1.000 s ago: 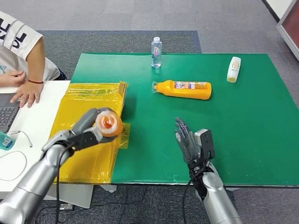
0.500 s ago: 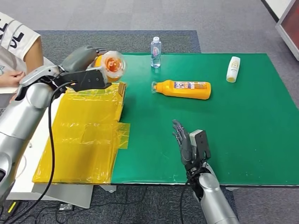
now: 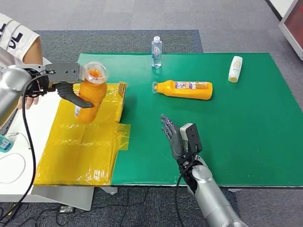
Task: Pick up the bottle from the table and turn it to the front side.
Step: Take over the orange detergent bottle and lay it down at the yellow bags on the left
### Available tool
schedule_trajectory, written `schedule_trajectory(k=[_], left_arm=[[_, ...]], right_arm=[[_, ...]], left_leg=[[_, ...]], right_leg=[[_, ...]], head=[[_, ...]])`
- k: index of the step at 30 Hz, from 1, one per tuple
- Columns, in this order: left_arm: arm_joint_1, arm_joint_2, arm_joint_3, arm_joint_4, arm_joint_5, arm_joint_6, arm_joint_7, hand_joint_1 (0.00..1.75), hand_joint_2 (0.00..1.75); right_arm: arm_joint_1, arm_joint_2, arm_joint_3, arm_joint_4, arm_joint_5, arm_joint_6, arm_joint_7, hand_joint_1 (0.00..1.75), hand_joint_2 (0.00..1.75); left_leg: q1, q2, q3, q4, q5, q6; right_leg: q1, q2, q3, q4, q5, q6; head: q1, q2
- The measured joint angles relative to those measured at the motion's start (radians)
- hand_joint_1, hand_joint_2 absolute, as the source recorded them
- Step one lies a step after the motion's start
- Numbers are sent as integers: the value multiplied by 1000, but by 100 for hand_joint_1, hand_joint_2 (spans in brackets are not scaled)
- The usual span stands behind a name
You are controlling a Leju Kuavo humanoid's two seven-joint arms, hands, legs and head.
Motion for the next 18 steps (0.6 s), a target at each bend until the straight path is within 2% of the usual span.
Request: schedule_trajectory(k=[7, 18], left_arm=[[-21, 27, -103, 78, 15, 26, 11, 175, 175], [-28, 30, -208, 124, 7, 45, 37, 175, 175]], right_arm=[[-19, 2, 29, 24, -6, -8, 3, 0, 0], [-20, 3, 47, 31, -11, -16, 13, 0, 0]], left_leg=[[0, -1, -2, 0, 1, 0], [0, -1, -2, 0, 1, 1]], right_leg=[[0, -1, -1, 0, 1, 0], [0, -1, -1, 0, 2, 0]], head=[[0, 0], [0, 0]])
